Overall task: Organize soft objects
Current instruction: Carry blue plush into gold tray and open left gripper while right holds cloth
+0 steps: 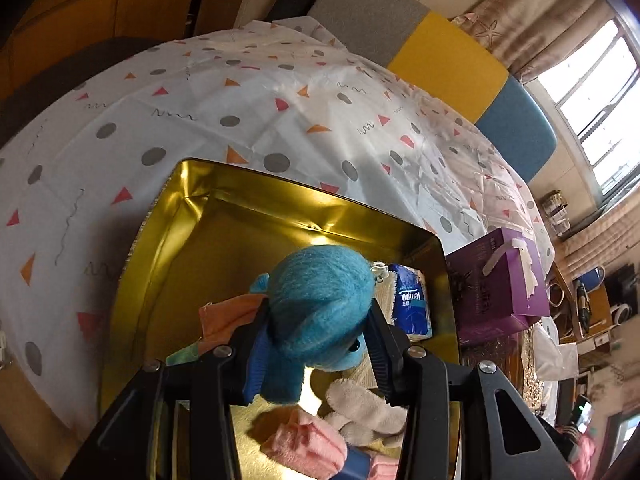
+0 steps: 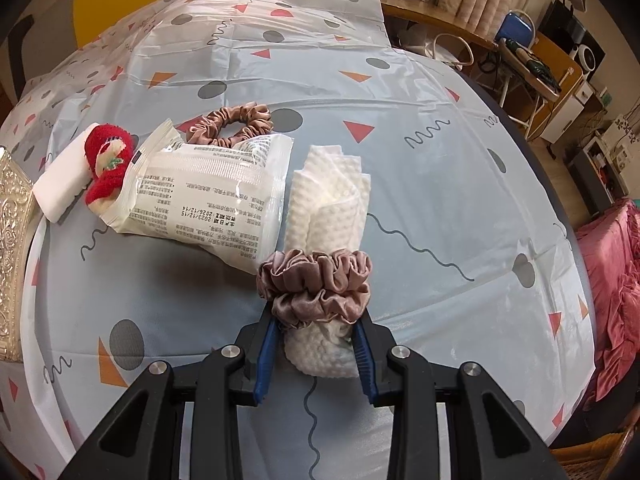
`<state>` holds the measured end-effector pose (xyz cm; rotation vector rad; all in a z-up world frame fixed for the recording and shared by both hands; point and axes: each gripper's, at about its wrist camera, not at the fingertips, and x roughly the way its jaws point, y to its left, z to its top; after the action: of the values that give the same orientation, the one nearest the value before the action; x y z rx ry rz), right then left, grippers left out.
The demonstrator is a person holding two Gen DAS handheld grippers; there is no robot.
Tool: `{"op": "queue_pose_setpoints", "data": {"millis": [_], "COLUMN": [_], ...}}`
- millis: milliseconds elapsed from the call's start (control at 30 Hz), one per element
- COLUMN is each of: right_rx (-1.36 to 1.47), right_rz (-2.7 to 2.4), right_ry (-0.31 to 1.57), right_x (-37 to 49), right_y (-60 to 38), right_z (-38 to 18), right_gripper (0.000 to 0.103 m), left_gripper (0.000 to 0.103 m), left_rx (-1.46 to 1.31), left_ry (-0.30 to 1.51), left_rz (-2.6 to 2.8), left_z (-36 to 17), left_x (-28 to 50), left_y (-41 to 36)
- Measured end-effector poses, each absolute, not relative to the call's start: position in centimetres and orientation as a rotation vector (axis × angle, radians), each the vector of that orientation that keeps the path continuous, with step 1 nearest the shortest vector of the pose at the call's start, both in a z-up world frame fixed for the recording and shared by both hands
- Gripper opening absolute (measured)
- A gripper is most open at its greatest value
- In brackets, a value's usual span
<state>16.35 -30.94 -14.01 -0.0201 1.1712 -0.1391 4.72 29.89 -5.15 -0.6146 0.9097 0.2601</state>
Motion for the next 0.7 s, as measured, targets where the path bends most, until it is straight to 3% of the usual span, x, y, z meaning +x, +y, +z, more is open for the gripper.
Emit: {"op": "queue_pose_setpoints", "data": {"millis": [100,200,700], "right_rx": [-0.050,-0.061,-0.071], "right_rz": [-0.146,-0.151,-0.148], "right_ry": [1.165,1.161,1.156], "right_x": [16.2,16.0,16.0], "right_y": [-30.4,-30.0,-29.6], "right_z": [-13.9,-13.8,-13.8], "right_gripper": [0.034,0.034,0.034], "left_gripper": [0.053,0.068,0.072], "left_rx": [-0.629,-0.671,-0.265], "left_ry": [0.936,0.927,0.774], "left_rz": [0.284,0.304,0.372], "left_z": [-6.1,-6.7,-2.9], "left_x": [6.3,7.1,1.2], "left_y": [29.8,30.3,25.1]}}
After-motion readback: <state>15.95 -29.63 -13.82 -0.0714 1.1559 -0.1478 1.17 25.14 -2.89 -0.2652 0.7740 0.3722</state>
